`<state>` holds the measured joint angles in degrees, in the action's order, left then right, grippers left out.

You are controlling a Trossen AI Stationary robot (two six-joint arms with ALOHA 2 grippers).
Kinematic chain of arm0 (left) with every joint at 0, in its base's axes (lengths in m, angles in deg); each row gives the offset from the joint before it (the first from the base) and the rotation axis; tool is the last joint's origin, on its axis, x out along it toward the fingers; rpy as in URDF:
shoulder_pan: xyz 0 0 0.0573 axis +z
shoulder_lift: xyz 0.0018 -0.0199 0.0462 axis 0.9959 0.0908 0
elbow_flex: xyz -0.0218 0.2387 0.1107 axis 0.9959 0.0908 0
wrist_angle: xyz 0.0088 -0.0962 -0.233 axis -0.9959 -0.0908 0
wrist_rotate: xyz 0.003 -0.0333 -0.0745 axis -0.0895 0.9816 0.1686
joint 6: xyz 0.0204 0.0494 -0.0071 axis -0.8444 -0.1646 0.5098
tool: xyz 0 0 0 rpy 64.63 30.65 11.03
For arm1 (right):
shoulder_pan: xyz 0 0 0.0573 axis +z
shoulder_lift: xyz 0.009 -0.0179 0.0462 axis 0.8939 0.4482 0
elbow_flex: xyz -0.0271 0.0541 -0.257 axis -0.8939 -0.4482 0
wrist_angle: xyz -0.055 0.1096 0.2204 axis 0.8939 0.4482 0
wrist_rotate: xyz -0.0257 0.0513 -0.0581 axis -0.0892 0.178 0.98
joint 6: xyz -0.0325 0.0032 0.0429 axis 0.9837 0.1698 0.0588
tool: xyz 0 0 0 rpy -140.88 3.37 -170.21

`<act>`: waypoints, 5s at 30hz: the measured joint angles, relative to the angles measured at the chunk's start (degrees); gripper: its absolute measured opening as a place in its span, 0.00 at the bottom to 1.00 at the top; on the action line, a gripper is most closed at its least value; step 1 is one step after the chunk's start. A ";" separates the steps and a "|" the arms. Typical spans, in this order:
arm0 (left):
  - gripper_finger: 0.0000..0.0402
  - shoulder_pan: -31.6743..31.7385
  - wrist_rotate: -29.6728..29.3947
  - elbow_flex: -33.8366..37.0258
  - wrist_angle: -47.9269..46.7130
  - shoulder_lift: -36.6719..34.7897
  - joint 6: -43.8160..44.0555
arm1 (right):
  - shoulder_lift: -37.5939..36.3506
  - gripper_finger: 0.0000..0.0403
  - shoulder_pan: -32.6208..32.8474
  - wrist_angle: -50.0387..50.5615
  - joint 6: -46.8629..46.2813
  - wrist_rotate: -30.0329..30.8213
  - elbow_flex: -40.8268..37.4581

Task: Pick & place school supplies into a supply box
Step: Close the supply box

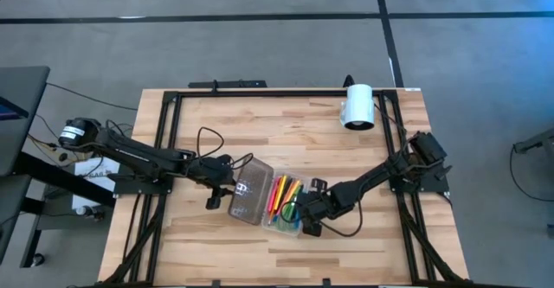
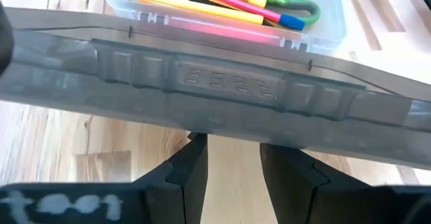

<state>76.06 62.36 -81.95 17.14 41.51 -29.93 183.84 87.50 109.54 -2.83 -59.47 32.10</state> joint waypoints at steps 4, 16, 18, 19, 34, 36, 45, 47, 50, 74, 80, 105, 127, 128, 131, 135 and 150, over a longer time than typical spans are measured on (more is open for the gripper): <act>0.31 -0.01 0.43 0.00 0.07 0.00 0.00 | 0.00 0.30 -0.60 -0.02 1.04 -0.33 0.00; 0.31 -0.02 1.42 -3.63 4.38 0.00 -1.92 | 0.00 0.30 -2.51 -0.04 4.59 -1.47 0.00; 0.31 -0.02 1.12 -4.76 4.41 0.00 -2.91 | 0.00 0.30 -2.88 -0.07 5.26 -1.53 0.00; 0.31 -0.02 0.96 -5.25 4.60 0.00 -3.29 | 0.00 0.30 -3.01 -0.25 5.73 -1.59 0.00; 0.31 0.00 -3.73 -6.58 12.98 4.61 -6.11 | -0.04 0.30 -5.54 -3.11 8.98 -1.68 0.02; 0.31 0.00 -2.29 -6.58 13.05 6.69 -4.92 | -0.07 0.30 -5.70 -3.17 9.07 -1.68 0.02; 0.31 0.00 1.22 -6.52 24.46 16.12 -1.42 | -0.07 0.30 -5.89 -3.17 8.51 -1.78 0.02; 0.31 0.00 1.20 -6.54 25.50 16.90 -0.88 | -0.07 0.30 -5.89 -2.51 6.85 -2.15 0.02; 0.31 0.00 1.20 -6.54 25.47 17.00 -0.09 | -0.07 0.31 -5.61 -0.48 4.07 -4.23 0.04; 0.31 -1.09 -1.16 -6.54 11.70 17.03 4.80 | -8.08 0.30 -1.76 3.50 -2.99 3.50 0.00; 0.31 -1.51 -2.02 -6.51 9.22 17.45 3.43 | -3.51 0.30 -3.97 -4.44 0.41 -0.56 0.09; 0.31 -0.90 0.45 -7.61 22.91 29.64 7.53 | -3.02 0.30 -12.06 1.92 7.44 -2.66 0.11; 0.31 2.40 2.49 -7.61 23.26 29.59 7.86 | -3.02 0.30 -13.78 4.44 9.09 -2.99 0.11; 0.31 2.40 2.89 -7.61 23.27 29.59 7.92 | -3.12 0.30 -13.78 4.51 9.07 -2.97 0.11; 0.31 2.40 3.50 -7.61 23.37 29.59 8.24 | -3.52 0.30 -13.78 4.09 9.08 -2.92 0.13; 0.31 2.40 3.80 -7.61 24.00 29.57 8.68 | -4.15 0.30 -14.16 3.51 9.85 -2.87 0.09; 0.31 2.34 3.12 -7.63 23.64 29.57 8.90 | -4.04 0.30 -15.11 3.56 9.97 -3.24 0.11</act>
<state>78.40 65.48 -89.57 40.78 71.08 -21.03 179.80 72.39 113.10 7.14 -62.71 32.21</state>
